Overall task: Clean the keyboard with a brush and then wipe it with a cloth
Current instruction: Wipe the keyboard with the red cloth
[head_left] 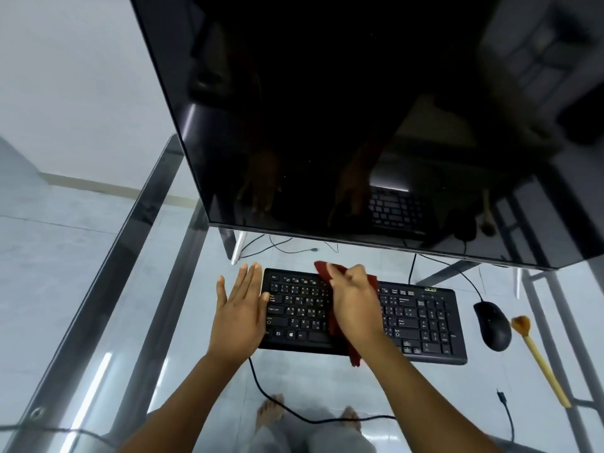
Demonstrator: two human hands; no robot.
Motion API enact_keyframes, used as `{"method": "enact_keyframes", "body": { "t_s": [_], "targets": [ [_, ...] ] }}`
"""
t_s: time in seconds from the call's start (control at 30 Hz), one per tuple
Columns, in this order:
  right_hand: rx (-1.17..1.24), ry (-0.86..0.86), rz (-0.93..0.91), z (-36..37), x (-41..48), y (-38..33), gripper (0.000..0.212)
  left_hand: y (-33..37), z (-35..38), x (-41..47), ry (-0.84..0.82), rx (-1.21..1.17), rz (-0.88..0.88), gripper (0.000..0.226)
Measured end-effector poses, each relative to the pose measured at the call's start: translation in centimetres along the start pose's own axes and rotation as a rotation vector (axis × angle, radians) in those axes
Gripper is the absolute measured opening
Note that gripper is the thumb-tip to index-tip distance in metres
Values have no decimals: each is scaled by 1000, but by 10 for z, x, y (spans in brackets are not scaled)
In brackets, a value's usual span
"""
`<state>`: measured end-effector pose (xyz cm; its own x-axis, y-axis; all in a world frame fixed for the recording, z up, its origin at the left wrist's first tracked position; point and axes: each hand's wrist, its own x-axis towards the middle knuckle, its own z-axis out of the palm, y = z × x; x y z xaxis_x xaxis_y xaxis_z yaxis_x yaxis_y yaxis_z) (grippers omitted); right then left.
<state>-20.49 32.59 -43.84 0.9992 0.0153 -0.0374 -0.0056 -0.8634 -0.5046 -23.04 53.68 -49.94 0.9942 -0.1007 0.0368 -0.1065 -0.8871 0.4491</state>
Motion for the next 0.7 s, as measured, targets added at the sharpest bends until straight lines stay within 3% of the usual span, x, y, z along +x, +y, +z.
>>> {"method": "enact_keyframes", "body": {
  "t_s": [0.07, 0.13, 0.2, 0.3, 0.37, 0.5, 0.57, 0.63, 0.7],
  "targets": [
    [19, -37, -56, 7, -2, -8, 23, 6, 1, -7, 9, -59, -21, 60],
    [53, -180, -221, 18, -14, -23, 40, 11, 3, -17, -25, -87, -13, 63],
    [57, -300, -324, 15, -10, -27, 35, 12, 4, -22, -57, -83, 37, 68],
    [149, -121, -90, 5, 17, -20, 27, 11, 2, -20, -65, -86, 72, 75],
    [93, -80, -62, 12, 16, -26, 26, 10, 3, -20, -79, -62, 76, 78],
    [7, -238, -386, 28, -3, -32, 31, 7, 5, -20, -105, 9, 76, 80],
    [70, -205, -222, 17, 15, -18, 41, 8, 6, -20, -110, 3, 76, 81],
    [93, -108, -57, 9, 17, -22, 29, 8, 7, -20, -109, 8, 74, 81],
    [4, -133, -107, 13, 3, -35, 35, 7, 7, -20, -104, 19, 80, 80]
  ]
}}
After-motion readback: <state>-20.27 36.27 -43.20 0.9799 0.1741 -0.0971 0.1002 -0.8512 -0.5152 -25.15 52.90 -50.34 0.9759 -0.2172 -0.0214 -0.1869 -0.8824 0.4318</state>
